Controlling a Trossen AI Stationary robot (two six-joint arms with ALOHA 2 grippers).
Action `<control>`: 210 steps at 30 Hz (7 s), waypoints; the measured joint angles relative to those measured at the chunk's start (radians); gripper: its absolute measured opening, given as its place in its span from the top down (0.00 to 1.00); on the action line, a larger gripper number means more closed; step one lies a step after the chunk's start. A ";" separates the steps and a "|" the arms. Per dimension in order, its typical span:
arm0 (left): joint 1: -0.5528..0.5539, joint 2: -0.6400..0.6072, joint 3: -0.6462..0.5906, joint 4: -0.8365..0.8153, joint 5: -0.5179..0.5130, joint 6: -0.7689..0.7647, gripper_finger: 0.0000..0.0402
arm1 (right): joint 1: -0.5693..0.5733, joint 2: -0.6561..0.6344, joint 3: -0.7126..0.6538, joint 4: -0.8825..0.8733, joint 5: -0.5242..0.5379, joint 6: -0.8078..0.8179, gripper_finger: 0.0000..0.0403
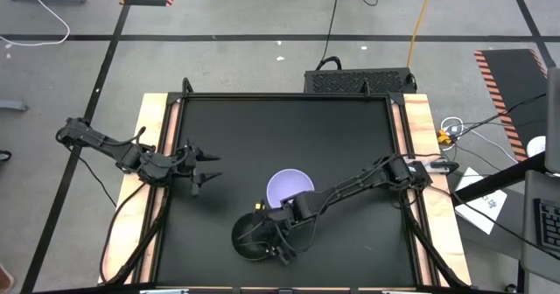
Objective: Nest bowls inside each other
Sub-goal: Stack the black bowl on top of the purple bowl, then return to Home Position
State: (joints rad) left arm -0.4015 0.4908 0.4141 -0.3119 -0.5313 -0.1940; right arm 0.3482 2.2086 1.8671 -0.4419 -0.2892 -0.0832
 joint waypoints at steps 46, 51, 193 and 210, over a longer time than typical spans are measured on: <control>0.000 0.000 0.000 -0.007 0.009 -0.003 0.42 | 0.008 -0.103 -0.129 0.113 0.106 -0.127 0.99; 0.000 0.000 0.000 -0.012 0.009 -0.003 0.42 | 0.009 -0.178 -0.128 0.095 0.161 -0.172 0.99; 0.000 0.000 0.000 -0.059 0.035 -0.056 0.42 | 0.014 -0.457 -0.438 -0.027 0.415 0.316 0.78; 0.000 0.000 0.000 -0.061 0.041 -0.059 0.42 | -0.002 -0.501 -0.436 0.036 0.418 0.253 0.71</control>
State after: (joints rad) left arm -0.4019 0.4904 0.4141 -0.3729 -0.4900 -0.2534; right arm 0.3457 1.7077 1.4315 -0.4054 0.1291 0.1700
